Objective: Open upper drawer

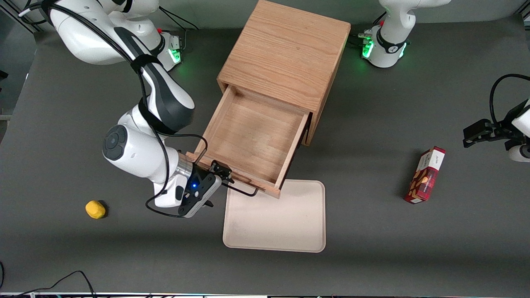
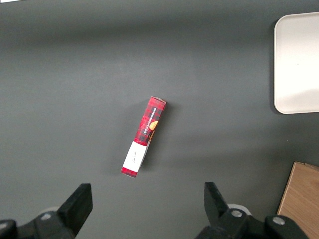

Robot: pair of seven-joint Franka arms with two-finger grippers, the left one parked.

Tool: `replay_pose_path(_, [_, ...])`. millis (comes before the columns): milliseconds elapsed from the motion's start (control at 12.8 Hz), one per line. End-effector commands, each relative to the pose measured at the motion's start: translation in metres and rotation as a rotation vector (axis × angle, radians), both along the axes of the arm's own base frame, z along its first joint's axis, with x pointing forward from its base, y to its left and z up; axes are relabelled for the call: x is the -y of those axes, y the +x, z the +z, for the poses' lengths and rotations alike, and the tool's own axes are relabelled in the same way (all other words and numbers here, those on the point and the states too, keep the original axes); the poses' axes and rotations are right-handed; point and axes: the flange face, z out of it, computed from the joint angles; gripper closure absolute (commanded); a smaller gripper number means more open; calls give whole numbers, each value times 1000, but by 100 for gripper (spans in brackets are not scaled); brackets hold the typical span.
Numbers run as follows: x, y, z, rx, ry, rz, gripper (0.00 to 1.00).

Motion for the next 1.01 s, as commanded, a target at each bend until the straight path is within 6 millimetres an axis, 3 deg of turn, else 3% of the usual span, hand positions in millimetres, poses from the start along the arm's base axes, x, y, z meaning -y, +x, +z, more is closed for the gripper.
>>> replay_pose_path(0, [0, 4, -7, -17, -7, 55, 0])
replay_pose_path(156, [5, -5, 14, -42, -35, 82, 0])
replay_pose_path(312, [42, -9, 56, -10, -105, 58, 0])
replay_pose_path(390, [75, -10, 76, -11, -155, 30, 0])
replay_pose_path(468, [121, -9, 88, -27, -196, -26, 0])
replay_pose_path(623, [194, -27, 116, -131, -255, -150, 0])
replay_pose_path(779, [249, -60, 146, -217, -277, -415, 0])
replay_pose_path(935, [269, -104, 167, -282, -307, -624, 0])
